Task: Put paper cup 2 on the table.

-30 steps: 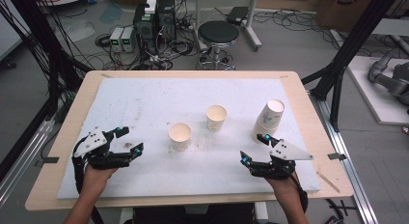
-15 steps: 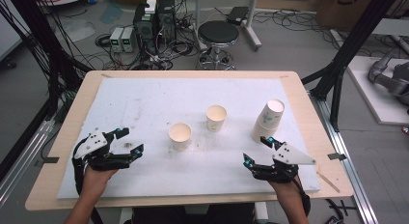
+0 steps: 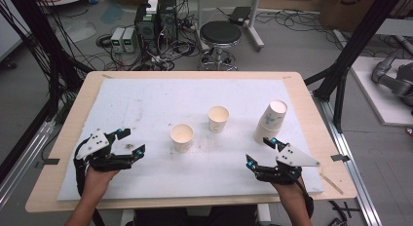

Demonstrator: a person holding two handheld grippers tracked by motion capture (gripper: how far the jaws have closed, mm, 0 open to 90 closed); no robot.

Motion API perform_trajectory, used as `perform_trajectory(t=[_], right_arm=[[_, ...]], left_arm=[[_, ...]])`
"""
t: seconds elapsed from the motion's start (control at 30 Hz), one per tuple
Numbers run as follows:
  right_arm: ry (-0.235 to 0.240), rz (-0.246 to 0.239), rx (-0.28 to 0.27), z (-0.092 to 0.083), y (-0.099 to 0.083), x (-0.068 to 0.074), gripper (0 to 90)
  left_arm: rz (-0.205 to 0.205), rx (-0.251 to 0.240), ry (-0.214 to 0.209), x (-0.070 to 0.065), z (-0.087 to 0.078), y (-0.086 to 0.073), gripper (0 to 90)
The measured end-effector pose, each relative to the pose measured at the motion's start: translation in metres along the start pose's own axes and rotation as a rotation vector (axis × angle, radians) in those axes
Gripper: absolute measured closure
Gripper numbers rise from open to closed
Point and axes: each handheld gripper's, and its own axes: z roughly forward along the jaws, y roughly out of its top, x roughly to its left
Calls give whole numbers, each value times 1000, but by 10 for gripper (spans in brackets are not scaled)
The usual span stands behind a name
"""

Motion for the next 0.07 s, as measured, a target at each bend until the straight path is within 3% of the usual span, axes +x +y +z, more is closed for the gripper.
perform_trajectory(t=[0.07], right_arm=[[1, 1, -1, 0, 0, 0, 201]], left_arm=[[-2, -1, 2, 0, 0, 0, 163]])
